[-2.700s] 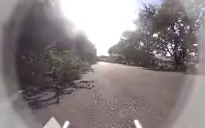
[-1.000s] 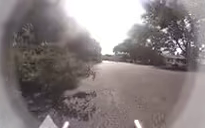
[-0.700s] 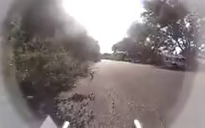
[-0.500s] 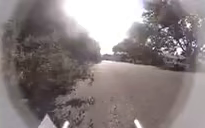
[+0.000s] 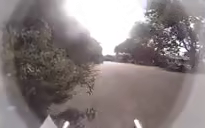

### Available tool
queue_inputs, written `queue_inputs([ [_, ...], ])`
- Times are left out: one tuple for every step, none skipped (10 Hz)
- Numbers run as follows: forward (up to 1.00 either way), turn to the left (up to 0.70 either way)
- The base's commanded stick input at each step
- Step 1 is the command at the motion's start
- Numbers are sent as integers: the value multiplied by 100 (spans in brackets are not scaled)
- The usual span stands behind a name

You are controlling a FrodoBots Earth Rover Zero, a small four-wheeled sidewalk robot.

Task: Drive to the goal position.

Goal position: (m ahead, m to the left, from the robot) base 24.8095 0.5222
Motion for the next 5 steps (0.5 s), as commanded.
queue_inputs([
  [70, 0],
  [70, 0],
  [70, 0],
  [70, 0],
  [70, 0],
])
